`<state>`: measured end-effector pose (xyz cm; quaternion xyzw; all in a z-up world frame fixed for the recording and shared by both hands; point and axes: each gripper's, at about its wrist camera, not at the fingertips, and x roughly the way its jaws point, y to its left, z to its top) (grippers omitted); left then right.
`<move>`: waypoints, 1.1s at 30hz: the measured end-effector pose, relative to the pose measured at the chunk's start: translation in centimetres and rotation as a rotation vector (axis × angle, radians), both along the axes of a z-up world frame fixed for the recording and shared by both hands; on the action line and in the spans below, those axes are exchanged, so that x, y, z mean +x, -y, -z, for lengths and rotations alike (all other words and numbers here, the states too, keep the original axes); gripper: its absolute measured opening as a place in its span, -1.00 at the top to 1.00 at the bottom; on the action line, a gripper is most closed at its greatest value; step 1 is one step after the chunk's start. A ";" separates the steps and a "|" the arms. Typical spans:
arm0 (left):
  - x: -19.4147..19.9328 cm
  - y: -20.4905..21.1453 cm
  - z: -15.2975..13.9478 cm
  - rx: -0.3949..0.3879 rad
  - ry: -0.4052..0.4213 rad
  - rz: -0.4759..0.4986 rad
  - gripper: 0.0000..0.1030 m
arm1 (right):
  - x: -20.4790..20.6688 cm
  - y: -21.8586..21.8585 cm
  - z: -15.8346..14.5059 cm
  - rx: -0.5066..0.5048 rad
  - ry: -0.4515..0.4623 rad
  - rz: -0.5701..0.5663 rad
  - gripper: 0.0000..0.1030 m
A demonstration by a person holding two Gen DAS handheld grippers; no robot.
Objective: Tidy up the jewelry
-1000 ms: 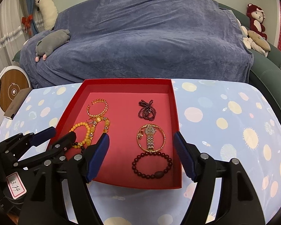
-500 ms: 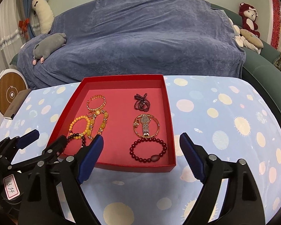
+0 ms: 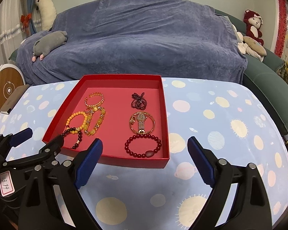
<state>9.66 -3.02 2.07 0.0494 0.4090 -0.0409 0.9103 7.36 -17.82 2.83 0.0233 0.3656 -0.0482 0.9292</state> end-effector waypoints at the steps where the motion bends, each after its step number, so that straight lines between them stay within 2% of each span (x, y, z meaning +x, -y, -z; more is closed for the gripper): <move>1: -0.1 0.1 0.0 0.003 0.003 0.002 -0.46 | 0.0 0.1 0.0 0.002 0.000 0.003 -0.67; 33: -0.1 0.0 0.1 0.005 -0.005 -0.013 -0.55 | -0.5 0.1 0.4 -0.021 -0.006 -0.005 -0.69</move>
